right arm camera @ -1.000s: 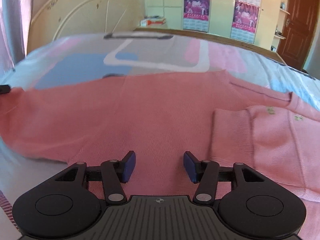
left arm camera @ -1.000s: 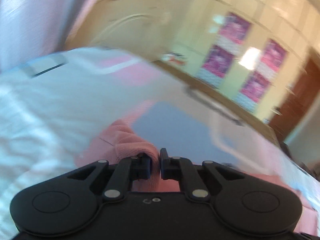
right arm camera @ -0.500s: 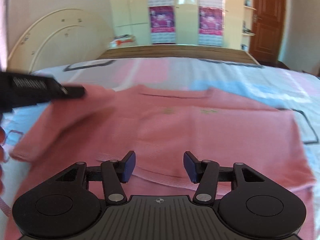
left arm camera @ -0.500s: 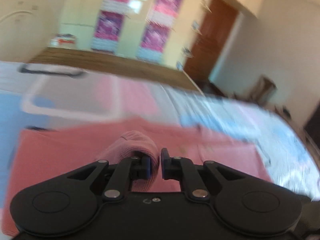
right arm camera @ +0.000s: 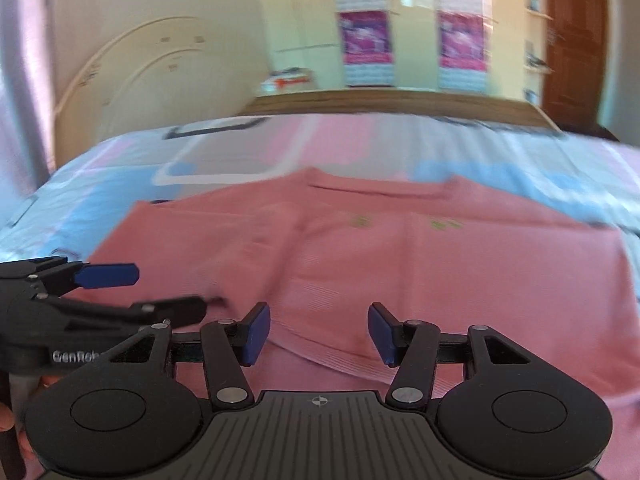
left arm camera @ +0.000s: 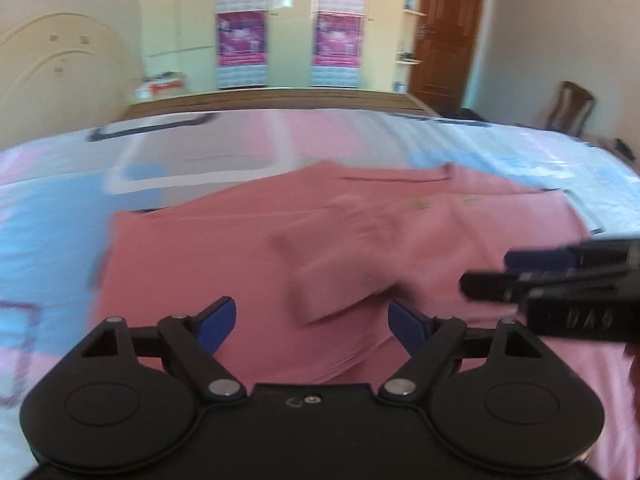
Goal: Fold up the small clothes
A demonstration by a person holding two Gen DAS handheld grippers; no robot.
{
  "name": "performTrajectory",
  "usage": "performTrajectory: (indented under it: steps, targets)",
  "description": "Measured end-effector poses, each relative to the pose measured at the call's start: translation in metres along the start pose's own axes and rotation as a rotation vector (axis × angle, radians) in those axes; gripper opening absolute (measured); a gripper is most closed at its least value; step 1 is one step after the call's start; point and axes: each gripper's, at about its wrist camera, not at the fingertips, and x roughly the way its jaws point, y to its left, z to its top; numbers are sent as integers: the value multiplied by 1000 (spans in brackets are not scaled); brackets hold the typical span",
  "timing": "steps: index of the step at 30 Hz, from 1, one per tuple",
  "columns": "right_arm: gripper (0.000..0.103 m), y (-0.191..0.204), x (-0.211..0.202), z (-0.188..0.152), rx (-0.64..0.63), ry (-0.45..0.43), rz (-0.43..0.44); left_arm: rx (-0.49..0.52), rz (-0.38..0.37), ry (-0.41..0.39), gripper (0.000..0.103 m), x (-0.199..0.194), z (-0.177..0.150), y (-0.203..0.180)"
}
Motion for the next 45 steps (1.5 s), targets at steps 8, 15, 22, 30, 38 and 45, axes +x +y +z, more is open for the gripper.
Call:
performTrajectory:
  steps: [8, 15, 22, 30, 38, 45]
  targets:
    - [61, 71, 30, 2, -319, -9, 12, -53, 149, 31, 82, -18, -24, 56]
    - [60, 92, 69, -18, -562, 17, -102, -121, 180, 69, 81, -20, -43, 79]
    - [15, 85, 65, -6, -485, -24, -50, -123, 219, 25, 80, -5, -38, 81]
    - [10, -7, 5, 17, -8, -121, -78, -88, 210, -3, 63, 5, -34, 78]
    - [17, -63, -2, -10, 178, 3, -75, -122, 168, -5, 25, 8, -37, 79]
    - [71, -81, -18, -4, 305, -75, -216, -295, 150, -5, 20, 2, -40, 103]
